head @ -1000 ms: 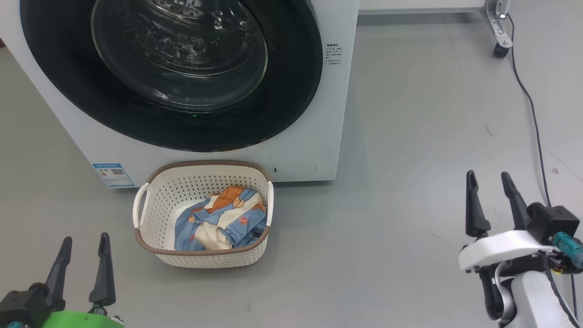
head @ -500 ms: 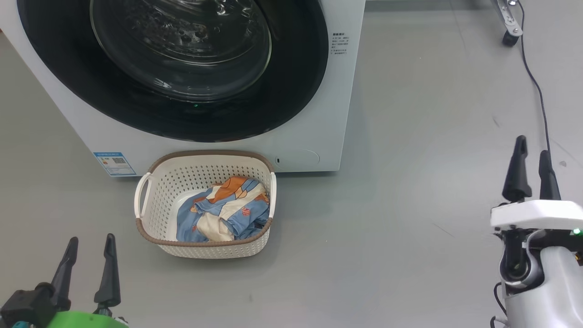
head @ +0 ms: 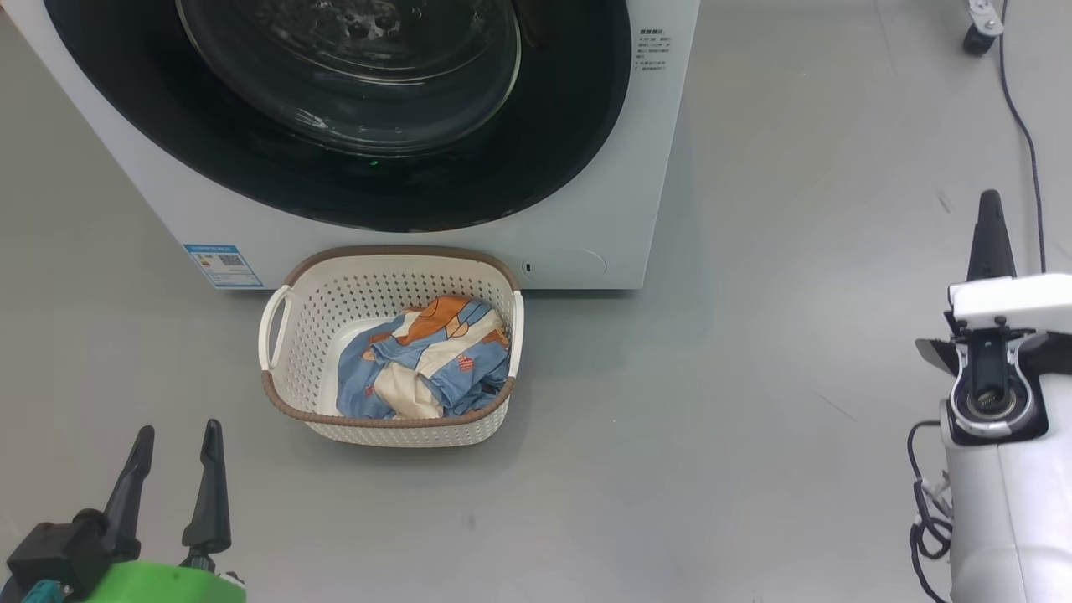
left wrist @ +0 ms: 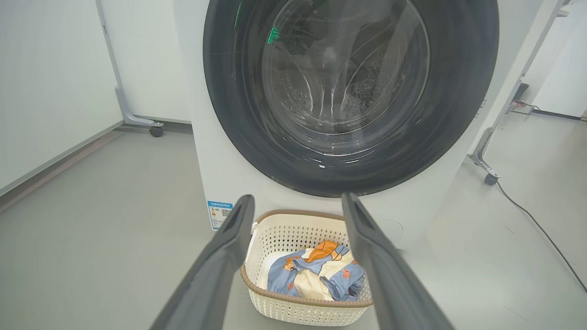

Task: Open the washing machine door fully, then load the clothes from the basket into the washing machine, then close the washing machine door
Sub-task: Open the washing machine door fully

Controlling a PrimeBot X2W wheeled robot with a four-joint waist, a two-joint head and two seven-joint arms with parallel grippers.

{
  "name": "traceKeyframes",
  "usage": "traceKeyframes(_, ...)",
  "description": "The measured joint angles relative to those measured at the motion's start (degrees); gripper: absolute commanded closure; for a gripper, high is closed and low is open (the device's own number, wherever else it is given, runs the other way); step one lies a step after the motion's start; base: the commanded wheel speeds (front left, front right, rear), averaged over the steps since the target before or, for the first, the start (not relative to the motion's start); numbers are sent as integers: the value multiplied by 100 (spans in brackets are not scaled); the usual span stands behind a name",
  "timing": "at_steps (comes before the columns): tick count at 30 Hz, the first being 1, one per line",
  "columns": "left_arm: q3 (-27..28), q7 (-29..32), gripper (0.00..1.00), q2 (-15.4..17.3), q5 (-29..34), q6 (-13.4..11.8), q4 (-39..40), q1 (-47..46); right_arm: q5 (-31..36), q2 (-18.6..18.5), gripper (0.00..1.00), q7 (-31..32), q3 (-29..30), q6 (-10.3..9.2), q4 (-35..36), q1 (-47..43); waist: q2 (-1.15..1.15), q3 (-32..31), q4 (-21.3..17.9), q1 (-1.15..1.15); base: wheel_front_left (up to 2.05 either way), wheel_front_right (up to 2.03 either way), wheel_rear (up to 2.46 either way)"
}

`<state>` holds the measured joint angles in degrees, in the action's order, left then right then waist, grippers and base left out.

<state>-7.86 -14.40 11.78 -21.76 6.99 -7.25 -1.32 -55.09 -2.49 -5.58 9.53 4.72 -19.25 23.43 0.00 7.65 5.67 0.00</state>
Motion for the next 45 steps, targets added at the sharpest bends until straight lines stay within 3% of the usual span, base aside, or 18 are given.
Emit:
traceKeyframes(6, -13, 0, 0, 0, -2, 0, 16, -118, -615, -18, 100, 699, 43, -85, -189, 477, 0, 116, 74, 0, 0, 0, 0)
traceKeyframes(14, -54, 0, 0, -1, -2, 0, 134, -257, -1068, -51, 100, 1528, 79, -377, -245, 1028, 0, 294, 170, 0, 0, 0, 0)
traceKeyframes(26, -56, -1, 0, -37, -4, 0, 334, -452, -1579, -448, 100, 2596, 154, -823, -14, 1989, 0, 683, 304, 0, 0, 0, 0)
traceKeyframes(34, -151, -1, 0, -91, -40, 0, 482, -687, -1696, -643, 100, 2989, 125, -947, 293, 2766, 0, 1019, 403, 0, 0, 0, 0)
traceKeyframes(45, -289, -1, 0, -223, -98, 0, 580, -970, -1758, -638, 100, 3371, -147, -1095, 336, 3356, 0, 1447, 592, 1, 0, 0, 0)
